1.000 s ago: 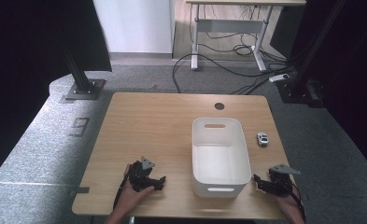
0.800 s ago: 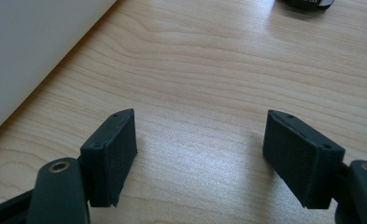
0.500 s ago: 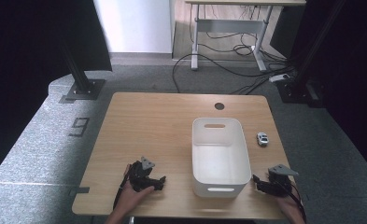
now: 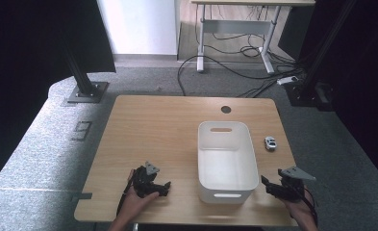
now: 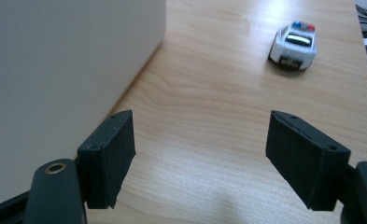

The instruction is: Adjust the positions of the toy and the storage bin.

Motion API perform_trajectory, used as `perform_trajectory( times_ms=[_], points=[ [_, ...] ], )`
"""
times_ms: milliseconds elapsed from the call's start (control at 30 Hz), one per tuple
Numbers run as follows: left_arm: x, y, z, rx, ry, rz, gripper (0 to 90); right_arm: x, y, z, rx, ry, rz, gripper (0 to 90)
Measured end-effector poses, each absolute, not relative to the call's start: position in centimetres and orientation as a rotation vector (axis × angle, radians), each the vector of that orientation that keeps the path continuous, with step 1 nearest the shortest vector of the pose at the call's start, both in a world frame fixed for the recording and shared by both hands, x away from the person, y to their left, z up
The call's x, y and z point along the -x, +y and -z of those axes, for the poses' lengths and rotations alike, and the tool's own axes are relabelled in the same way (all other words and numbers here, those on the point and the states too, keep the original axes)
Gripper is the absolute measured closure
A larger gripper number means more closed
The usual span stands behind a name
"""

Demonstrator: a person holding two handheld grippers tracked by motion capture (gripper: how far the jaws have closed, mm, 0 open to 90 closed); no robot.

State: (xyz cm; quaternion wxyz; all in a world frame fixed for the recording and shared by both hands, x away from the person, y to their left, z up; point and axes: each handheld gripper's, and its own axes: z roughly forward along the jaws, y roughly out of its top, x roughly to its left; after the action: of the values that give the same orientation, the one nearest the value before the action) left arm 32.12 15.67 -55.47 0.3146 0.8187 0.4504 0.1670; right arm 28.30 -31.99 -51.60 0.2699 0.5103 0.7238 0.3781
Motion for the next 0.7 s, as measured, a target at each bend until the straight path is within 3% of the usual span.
perform_trajectory(
  times_ms=[700],
  points=[
    [-32.1, 15.7, 55.5, -2.157, 1.187, -0.440, 0.0, -27.7, -31.1, 46.8, -1.343, 1.843, -1.163, 22.6]
  ],
)
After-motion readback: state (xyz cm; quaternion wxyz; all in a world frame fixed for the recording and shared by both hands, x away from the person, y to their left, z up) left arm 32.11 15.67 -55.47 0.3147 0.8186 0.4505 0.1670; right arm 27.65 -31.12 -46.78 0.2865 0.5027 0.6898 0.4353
